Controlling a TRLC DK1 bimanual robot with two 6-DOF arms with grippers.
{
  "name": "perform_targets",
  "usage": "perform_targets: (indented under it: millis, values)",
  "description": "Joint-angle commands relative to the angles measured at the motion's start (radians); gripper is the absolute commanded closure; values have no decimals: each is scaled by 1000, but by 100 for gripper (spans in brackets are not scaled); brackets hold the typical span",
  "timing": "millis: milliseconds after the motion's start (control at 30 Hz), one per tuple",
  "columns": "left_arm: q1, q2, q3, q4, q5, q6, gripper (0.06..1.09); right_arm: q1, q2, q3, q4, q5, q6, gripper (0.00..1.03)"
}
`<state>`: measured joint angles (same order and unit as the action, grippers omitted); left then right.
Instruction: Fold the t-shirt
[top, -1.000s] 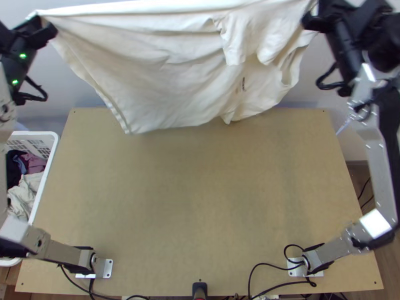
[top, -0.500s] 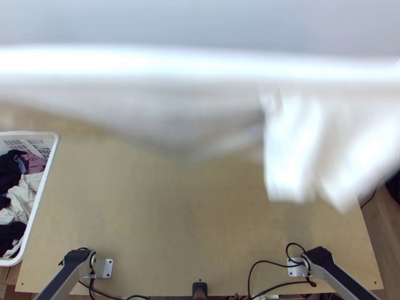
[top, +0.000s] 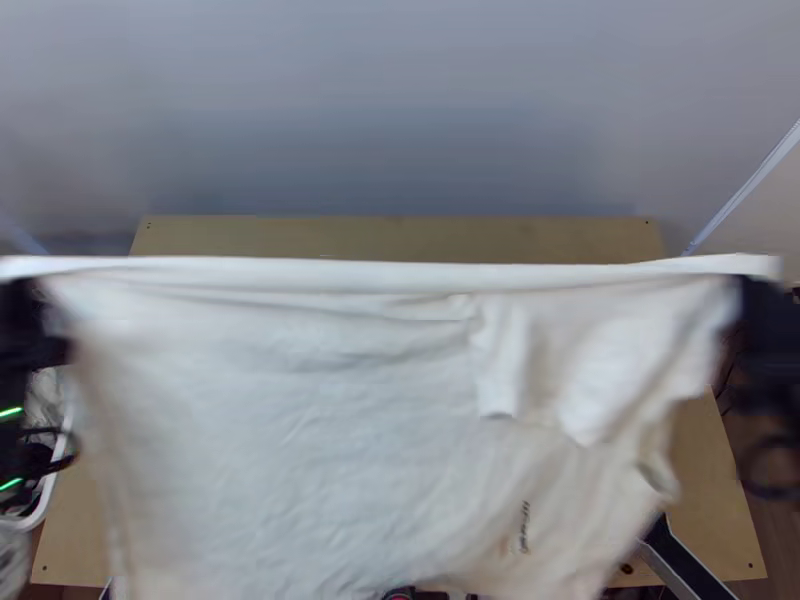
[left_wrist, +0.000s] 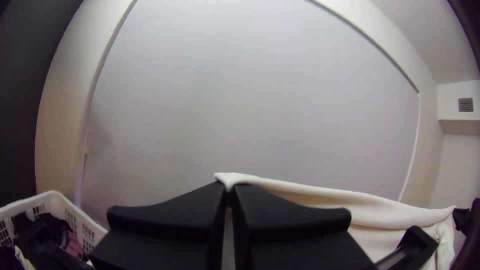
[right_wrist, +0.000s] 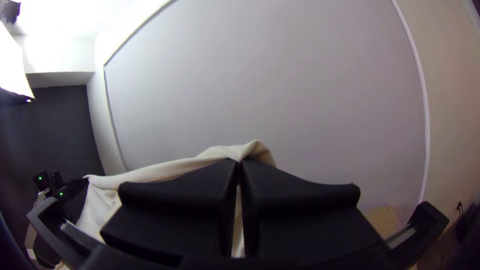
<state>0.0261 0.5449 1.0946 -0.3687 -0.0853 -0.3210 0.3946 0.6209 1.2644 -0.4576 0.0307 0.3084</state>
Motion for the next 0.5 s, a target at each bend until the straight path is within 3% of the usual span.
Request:
perform_targets:
  millis: [0,200,467]
  values:
    - [3,-28,-199,80,12,3,105,13,-41,-229,91,31,51,100]
    - [1,66,-498,324,44,22,105,10,34,-559,323,0,66,100]
    - [8,477,-526,588,64,13,105,-69,373,-594,520,-69,113,100]
